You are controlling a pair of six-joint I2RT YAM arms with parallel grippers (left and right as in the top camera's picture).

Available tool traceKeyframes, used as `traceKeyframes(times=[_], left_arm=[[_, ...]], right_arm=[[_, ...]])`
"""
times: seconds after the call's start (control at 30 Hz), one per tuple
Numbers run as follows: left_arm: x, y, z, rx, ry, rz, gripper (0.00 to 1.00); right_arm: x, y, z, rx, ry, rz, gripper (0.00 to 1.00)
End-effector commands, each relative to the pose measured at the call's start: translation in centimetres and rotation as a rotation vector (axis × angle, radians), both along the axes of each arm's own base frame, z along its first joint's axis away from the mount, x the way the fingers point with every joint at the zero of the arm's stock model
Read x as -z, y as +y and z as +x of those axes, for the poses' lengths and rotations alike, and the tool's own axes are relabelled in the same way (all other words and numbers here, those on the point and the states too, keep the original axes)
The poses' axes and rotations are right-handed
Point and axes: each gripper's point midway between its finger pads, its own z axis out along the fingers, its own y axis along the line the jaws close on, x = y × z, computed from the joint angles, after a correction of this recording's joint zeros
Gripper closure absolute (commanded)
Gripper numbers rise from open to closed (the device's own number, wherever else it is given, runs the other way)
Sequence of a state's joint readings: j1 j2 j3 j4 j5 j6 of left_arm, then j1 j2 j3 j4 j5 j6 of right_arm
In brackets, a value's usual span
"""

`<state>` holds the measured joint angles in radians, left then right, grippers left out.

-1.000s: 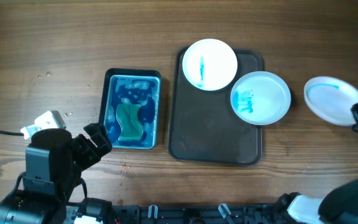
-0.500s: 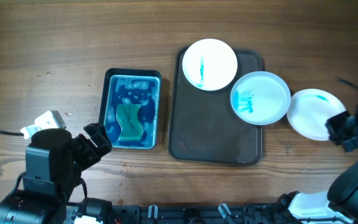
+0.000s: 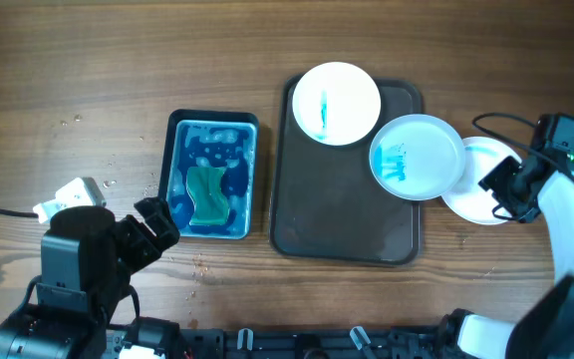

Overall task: Clean dirty plates on tray and stack at the side
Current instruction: 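Grasp the blue-stained plate rim on the tray with the right gripper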

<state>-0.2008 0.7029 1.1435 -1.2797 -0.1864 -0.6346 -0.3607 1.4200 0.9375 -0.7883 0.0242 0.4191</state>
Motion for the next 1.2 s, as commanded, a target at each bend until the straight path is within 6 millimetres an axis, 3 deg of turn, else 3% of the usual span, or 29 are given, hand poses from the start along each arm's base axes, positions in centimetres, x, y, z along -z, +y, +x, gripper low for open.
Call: traceKeyframes(times=[0.0, 0.1, 0.23, 0.33, 0.5, 0.53, 0.6, 0.63, 0.77, 0.97, 1.07, 1.17], left_arm=[[-0.4, 0.2, 0.0, -0.016, -0.016, -0.003, 0.00], [-0.4, 0.2, 0.0, -0.016, -0.016, -0.003, 0.00], [-0.4, 0.2, 0.0, -0.016, -0.016, -0.002, 0.00], [-0.4, 0.2, 0.0, -0.016, -0.016, -0.003, 0.00], [-0.4, 0.2, 0.0, -0.016, -0.017, -0.003, 0.00], [-0.4, 0.2, 0.0, -0.016, -0.016, -0.003, 0.00], [-0.4, 0.2, 0.0, -0.016, -0.016, -0.003, 0.00], [-0.4, 0.2, 0.0, -0.016, -0.017, -0.003, 0.00], [-0.4, 0.2, 0.0, -0.016, -0.016, -0.003, 0.00], [-0.4, 0.2, 0.0, -0.016, -0.016, -0.003, 0.00], [-0.4, 0.2, 0.0, -0.016, -0.016, -0.003, 0.00], [-0.4, 0.2, 0.0, -0.016, -0.016, -0.003, 0.00]], right_arm=[[-3.9, 4.3, 3.0, -0.271, -0.222, 0.084, 0.47], [-4.1, 4.3, 4.0, -0.294, -0.248, 0.048, 0.48], [-2.3, 3.9, 5.9, -0.315, -0.260, 0.023, 0.48], [0.6, 3.9, 7.1, -0.337, -0.234, 0.049, 0.50], [4.3, 6.0, 7.3, -0.429, -0.189, 0.181, 0.53], [4.9, 6.4, 7.1, -0.433, -0.176, 0.210, 0.60], [5.7, 6.8, 6.5, -0.427, -0.143, 0.243, 0.92], [5.8, 6.8, 6.3, -0.425, -0.134, 0.247, 0.96], [4.2, 6.0, 5.7, -0.339, -0.112, 0.223, 0.96], [-1.8, 6.3, 4.7, -0.321, -0.213, 0.177, 0.96], [-4.4, 7.7, 3.5, -0.363, -0.252, 0.166, 0.96], [-5.5, 10.4, 1.7, -0.459, -0.236, 0.171, 0.96]])
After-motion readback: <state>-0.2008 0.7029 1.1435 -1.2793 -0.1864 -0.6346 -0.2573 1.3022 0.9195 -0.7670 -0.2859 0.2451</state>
